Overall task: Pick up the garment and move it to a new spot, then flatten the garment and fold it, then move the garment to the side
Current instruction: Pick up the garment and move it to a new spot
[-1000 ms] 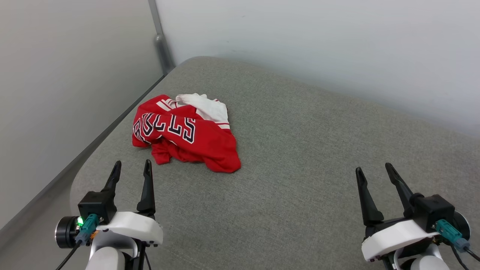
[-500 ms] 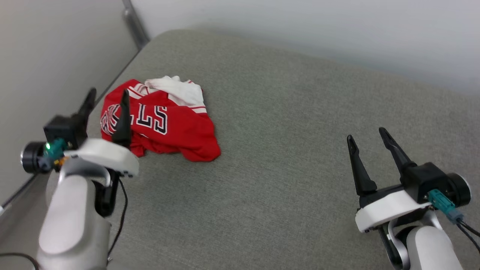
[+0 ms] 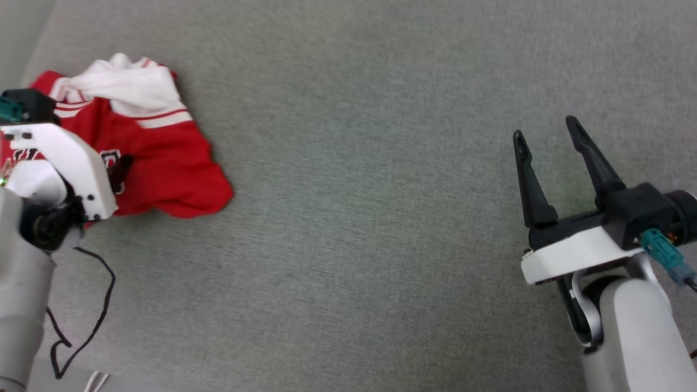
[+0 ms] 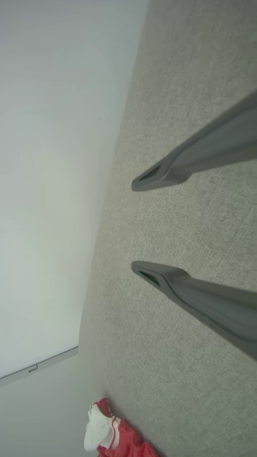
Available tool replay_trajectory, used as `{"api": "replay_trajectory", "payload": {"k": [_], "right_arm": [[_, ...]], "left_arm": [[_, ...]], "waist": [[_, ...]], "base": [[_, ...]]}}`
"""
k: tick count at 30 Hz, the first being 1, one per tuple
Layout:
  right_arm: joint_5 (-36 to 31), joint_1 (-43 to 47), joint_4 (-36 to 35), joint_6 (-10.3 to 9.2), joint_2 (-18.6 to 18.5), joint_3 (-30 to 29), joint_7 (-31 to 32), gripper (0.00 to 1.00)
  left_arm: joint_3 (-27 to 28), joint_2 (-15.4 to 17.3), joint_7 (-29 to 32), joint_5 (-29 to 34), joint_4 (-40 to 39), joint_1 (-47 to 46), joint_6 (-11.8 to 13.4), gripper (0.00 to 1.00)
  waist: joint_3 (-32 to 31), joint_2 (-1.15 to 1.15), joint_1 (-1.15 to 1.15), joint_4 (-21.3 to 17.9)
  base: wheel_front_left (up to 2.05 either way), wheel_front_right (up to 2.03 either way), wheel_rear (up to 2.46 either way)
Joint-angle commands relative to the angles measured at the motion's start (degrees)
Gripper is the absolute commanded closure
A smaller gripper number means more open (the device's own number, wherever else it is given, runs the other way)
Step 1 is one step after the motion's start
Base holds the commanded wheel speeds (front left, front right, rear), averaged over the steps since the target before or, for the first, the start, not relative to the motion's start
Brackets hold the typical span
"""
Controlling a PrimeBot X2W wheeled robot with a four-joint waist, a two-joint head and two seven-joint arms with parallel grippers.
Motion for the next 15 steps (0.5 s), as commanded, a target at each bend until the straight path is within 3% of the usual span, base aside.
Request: {"api": "replay_trajectory", "payload": {"k": [1,6,8,9,15], "right_arm": [[0.1,-1.5,0.0,-0.04,0.0,0.2,-0.3,0.00],[0.2,-2.8,0.5,-0.03,0.0,0.6,-0.7,0.00],[0.3,-3.1,0.7,-0.03,0.0,0.4,-0.8,0.00],[0.3,-3.3,0.8,-0.03,0.0,0.4,-0.9,0.00],[0.1,-3.3,1.8,-0.04,0.0,-0.2,-1.3,0.00]], "left_arm": [[-0.1,0.6,1.8,-1.5,1.1,-1.0,0.0,0.00],[-1.2,0.9,6.6,-5.3,6.4,-0.8,0.1,0.00],[-1.3,0.5,6.9,-6.0,8.2,-0.9,0.1,0.79],[-1.6,0.2,7.6,-6.3,9.0,-0.9,0.1,1.00],[-2.5,1.4,2.7,-4.4,10.4,-3.6,0.2,1.00]], "waist": [[3.0,0.00,-0.01,-2.0],[4.9,0.00,-0.01,-2.7],[5.3,0.00,-0.01,-2.7],[5.4,0.00,-0.01,-2.7],[3.9,0.00,-0.01,-2.4]], "base": [[0.00,0.00,0.00],[0.00,0.00,0.00],[0.00,0.00,0.00],[0.00,0.00,0.00],[0.00,0.00,0.00]]}}
